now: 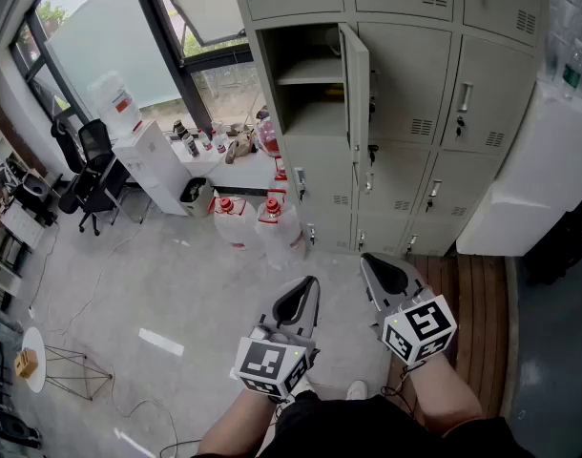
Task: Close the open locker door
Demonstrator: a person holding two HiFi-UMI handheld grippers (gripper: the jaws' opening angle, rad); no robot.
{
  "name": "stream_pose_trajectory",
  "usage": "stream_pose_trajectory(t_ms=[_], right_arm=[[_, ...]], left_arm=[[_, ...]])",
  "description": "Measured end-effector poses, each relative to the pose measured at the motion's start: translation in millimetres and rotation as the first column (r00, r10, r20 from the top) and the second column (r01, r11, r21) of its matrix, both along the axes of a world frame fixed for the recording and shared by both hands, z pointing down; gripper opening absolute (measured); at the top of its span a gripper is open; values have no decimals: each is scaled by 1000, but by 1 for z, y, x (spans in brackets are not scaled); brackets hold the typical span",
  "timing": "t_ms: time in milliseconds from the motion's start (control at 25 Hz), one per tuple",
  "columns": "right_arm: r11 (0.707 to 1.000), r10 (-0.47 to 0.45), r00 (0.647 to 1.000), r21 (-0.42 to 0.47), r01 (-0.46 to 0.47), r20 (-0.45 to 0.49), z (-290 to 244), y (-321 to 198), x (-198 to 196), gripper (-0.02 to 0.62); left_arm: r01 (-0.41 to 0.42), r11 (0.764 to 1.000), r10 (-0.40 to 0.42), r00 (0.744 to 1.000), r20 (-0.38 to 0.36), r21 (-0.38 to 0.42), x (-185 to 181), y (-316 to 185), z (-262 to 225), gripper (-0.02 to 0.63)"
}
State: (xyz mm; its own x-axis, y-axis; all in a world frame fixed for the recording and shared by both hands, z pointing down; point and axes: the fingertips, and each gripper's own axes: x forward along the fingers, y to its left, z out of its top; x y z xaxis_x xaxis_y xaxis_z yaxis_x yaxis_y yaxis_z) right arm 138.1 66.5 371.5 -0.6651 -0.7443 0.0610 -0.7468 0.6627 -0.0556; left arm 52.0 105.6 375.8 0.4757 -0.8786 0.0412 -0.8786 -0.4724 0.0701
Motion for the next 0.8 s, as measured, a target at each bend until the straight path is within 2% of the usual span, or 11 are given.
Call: stream_pose_trajectory(t_ms=[800], right_arm=[[1000, -21, 1000, -4, 21, 10, 3, -5, -27, 54]], left_arm=[[-6, 1000, 5, 1000, -26, -20, -22, -8, 7, 22]])
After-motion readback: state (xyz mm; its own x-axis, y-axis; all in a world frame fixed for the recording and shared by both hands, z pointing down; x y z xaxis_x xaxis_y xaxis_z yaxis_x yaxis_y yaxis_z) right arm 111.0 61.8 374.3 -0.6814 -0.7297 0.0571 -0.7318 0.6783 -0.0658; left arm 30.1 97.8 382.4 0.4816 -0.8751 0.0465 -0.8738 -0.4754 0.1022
